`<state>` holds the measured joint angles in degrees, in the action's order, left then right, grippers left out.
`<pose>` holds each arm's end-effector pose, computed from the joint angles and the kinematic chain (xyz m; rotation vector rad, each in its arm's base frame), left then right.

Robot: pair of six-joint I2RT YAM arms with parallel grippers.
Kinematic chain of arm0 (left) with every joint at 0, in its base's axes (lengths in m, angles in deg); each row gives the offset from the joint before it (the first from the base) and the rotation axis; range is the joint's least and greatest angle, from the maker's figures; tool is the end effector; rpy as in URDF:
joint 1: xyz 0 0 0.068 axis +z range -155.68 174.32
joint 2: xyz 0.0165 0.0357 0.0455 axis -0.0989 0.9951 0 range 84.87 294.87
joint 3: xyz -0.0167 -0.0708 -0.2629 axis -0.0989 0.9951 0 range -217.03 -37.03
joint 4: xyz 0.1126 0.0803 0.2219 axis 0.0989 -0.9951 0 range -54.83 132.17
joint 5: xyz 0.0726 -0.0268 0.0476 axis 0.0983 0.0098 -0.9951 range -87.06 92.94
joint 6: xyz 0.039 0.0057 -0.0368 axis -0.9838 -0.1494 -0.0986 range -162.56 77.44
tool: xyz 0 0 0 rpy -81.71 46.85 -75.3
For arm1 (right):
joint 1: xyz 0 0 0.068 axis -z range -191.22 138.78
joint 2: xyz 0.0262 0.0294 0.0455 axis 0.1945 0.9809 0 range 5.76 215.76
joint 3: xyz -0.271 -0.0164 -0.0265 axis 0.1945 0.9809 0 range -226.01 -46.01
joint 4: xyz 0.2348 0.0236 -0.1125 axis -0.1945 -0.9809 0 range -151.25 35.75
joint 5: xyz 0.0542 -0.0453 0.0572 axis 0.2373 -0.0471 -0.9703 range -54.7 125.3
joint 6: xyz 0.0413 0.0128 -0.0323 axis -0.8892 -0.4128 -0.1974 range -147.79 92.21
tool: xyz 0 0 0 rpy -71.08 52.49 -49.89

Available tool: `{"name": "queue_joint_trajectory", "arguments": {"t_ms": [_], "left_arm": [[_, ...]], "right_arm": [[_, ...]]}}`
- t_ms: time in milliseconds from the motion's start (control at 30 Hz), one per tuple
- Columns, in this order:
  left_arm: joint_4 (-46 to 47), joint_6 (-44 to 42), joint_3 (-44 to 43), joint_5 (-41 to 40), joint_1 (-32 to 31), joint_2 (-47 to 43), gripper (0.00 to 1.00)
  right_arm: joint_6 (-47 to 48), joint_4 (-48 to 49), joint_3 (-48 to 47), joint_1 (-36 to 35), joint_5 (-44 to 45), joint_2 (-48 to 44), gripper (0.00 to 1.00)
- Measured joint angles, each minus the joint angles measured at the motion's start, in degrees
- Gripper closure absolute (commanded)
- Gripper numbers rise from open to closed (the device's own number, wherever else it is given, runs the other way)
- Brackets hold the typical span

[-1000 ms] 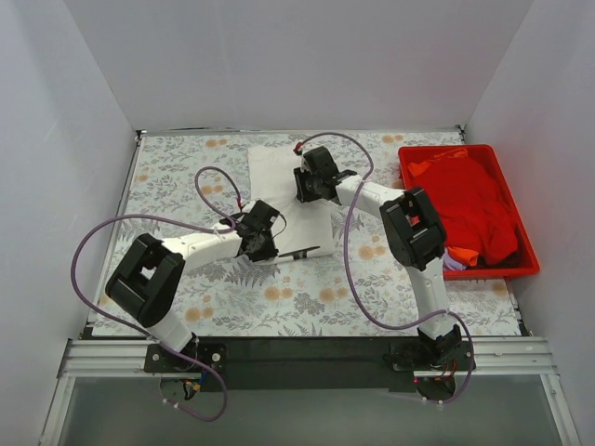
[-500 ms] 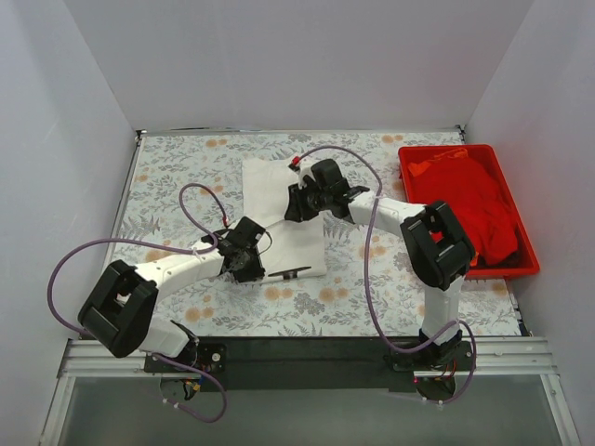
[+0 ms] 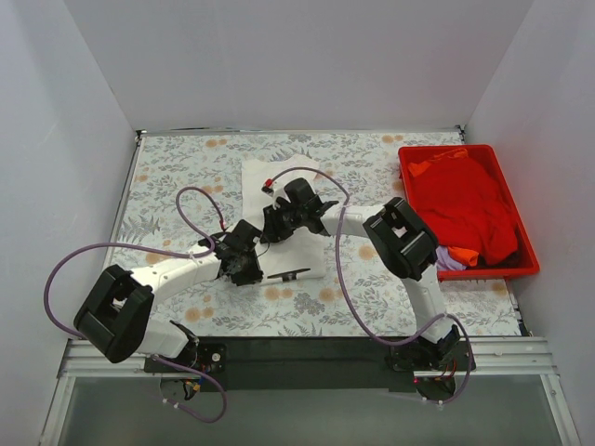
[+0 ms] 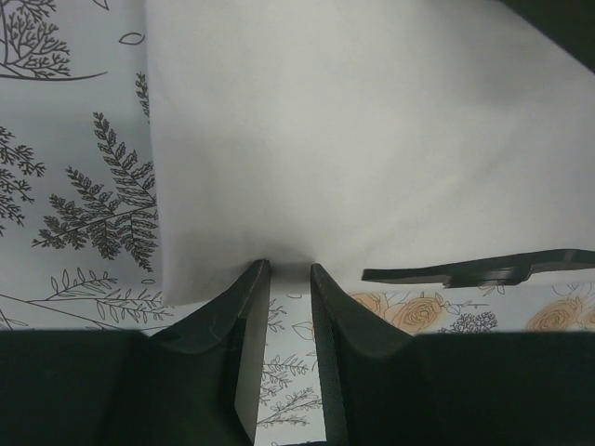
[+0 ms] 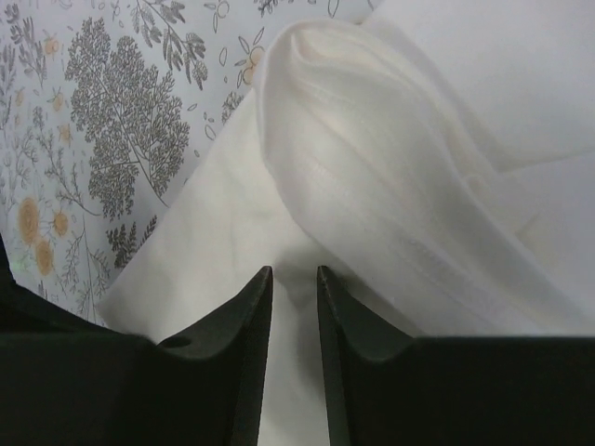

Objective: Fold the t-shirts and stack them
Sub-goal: Fold the tshirt

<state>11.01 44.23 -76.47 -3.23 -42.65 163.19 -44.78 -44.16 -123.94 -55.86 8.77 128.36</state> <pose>0.1878 -0.1366 0.1621 -1.2291 2.5827 -0.3712 0.3201 0.3386 0.1462 -0.8280 2.1701 1.0868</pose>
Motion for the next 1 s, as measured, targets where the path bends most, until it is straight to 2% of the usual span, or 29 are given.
{"name": "queue_joint_trajectory", "arguments": {"t_ms": [167, 367, 467, 567, 667, 800, 900, 1000], "left_arm": [[0.5, 0.3, 0.8, 0.6, 0.0, -0.8, 0.76], [0.6, 0.9, 2.0, 1.0, 0.0, -2.3, 0.76], [-0.1, 1.6, 2.1, 0.9, 0.0, -3.0, 0.76], [-1.6, 1.9, 1.5, 0.3, 0.1, -4.4, 0.76], [-2.1, 1.4, -0.9, -0.6, 1.2, -6.2, 0.74], [1.6, -1.0, -5.0, -0.4, 6.6, -7.7, 0.74], [6.2, -3.0, -8.0, 1.0, 12.0, -5.3, 0.77], [10.6, -5.1, -11.6, 2.6, 16.5, 1.6, 0.81]], "right_arm": [[0.2, 0.0, -7.4, 1.2, 0.5, 4.4, 0.66], [-0.7, -0.5, -19.9, 6.7, 2.2, 10.7, 0.65], [-1.6, -0.9, -20.7, 10.0, 1.9, 10.0, 0.64], [-2.6, -1.3, -16.6, 12.8, 0.8, 6.0, 0.64], [-3.8, -0.9, -7.7, 14.2, -1.9, -1.9, 0.64], [-5.5, 1.3, 4.1, 14.8, -6.7, -12.2, 0.64], [-6.5, 3.5, 9.0, 15.2, -9.3, -15.0, 0.64], [-7.6, 4.5, 11.4, 15.8, -10.9, -14.0, 0.64]]}}
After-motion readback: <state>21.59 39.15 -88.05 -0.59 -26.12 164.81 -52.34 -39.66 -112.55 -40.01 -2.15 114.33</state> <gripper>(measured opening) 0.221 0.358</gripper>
